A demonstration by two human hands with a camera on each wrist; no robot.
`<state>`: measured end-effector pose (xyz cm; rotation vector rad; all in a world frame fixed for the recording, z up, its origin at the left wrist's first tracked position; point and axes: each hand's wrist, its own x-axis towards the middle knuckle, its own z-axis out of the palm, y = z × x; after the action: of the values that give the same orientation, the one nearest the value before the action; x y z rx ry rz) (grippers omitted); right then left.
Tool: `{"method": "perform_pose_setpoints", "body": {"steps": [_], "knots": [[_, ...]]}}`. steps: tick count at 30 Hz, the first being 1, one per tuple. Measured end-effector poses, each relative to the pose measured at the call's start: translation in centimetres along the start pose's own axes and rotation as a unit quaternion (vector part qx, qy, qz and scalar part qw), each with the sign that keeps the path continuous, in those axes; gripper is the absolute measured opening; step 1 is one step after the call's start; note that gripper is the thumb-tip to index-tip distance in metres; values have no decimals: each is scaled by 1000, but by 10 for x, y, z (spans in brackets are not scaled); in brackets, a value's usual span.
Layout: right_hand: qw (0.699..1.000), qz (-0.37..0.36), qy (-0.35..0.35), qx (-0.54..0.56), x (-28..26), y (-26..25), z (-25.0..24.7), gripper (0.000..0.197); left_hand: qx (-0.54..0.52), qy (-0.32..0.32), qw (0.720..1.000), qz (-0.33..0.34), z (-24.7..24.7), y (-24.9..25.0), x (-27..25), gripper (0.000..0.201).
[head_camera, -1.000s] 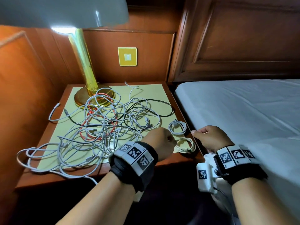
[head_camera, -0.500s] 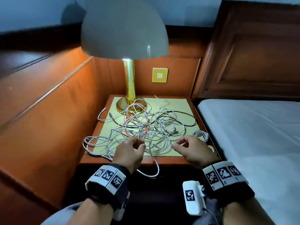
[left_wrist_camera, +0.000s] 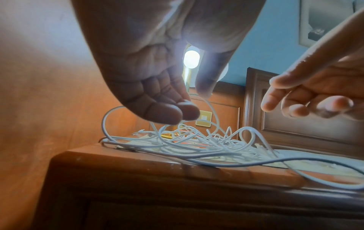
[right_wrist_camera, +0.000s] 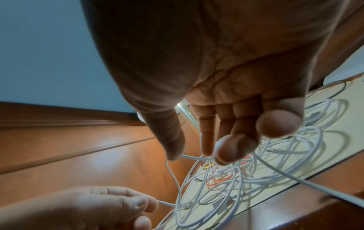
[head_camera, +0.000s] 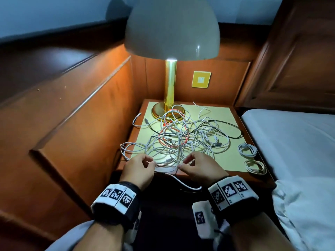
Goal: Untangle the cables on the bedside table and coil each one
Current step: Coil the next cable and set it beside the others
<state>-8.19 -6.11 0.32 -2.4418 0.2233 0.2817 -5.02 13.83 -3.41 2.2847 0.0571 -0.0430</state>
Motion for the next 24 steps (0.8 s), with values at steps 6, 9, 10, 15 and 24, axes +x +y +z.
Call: {"method": "perform_pose_setpoints", "body": {"steps": [6, 9, 10, 15, 24], "knots": [[999, 20, 15, -46, 34, -13, 5, 31, 110, -63, 992, 11, 3, 4, 21, 12], [995, 49, 69, -54, 54, -9, -2, 26, 138, -98, 984, 48, 13, 11, 24, 14], [993, 63, 83, -58, 60, -6, -4, 27, 150, -105, 981, 62, 16, 13, 24, 13], [983, 126, 103, -87, 77, 12, -12, 42, 179, -160, 964, 116, 25, 17, 26, 16], [992, 46, 113, -14, 79, 15, -20, 17, 223, -280, 921, 151, 44, 12, 30, 32]]}}
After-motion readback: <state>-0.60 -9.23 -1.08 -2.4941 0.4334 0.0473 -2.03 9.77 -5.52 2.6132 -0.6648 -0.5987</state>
